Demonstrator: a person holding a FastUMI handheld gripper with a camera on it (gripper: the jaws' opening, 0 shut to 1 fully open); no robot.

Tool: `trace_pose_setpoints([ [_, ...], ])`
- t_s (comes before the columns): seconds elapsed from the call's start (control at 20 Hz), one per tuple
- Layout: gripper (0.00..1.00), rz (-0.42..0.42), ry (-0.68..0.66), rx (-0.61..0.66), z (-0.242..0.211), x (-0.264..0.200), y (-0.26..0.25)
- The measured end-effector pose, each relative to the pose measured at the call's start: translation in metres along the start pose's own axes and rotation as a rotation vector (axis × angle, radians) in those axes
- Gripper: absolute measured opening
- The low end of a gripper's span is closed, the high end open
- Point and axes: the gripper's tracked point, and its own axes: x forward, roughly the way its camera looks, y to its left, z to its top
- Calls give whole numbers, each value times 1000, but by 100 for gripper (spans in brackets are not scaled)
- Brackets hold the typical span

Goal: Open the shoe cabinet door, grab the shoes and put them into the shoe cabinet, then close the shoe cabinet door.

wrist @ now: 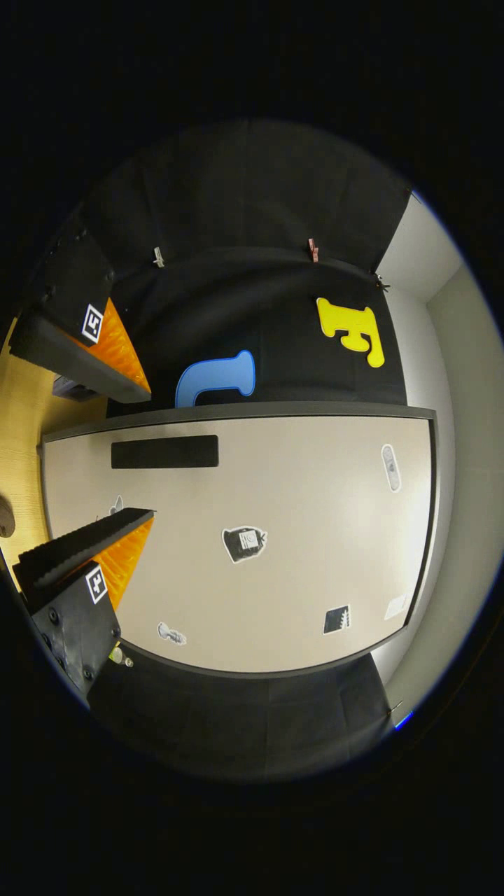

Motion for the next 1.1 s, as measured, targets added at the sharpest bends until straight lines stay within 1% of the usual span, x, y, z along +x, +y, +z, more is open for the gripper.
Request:
trace_pose_setpoints([
  [0.3,99,-39,24,-3,-20,52,0],
  [0.45,99,-55,39,5,-28,70,-2],
  [0.5,93,-60,37,3,-29,74,-2],
  [0.55,91,-67,31,-3,-29,75,-4],
  [0.6,89,-73,24,-9,-28,76,-5],
  [0.75,89,-86,9,-5,-24,73,-8],
  [0.85,43,-95,-12,-14,-20,73,-7],
  [0.9,45,-85,-17,-14,-19,73,-4],
  [0.95,44,-84,-13,-15,-24,80,-6],
  [1.0,35,-93,-15,-13,-19,70,-8],
  [1.1,35,-94,-13,-24,-21,73,-5],
])
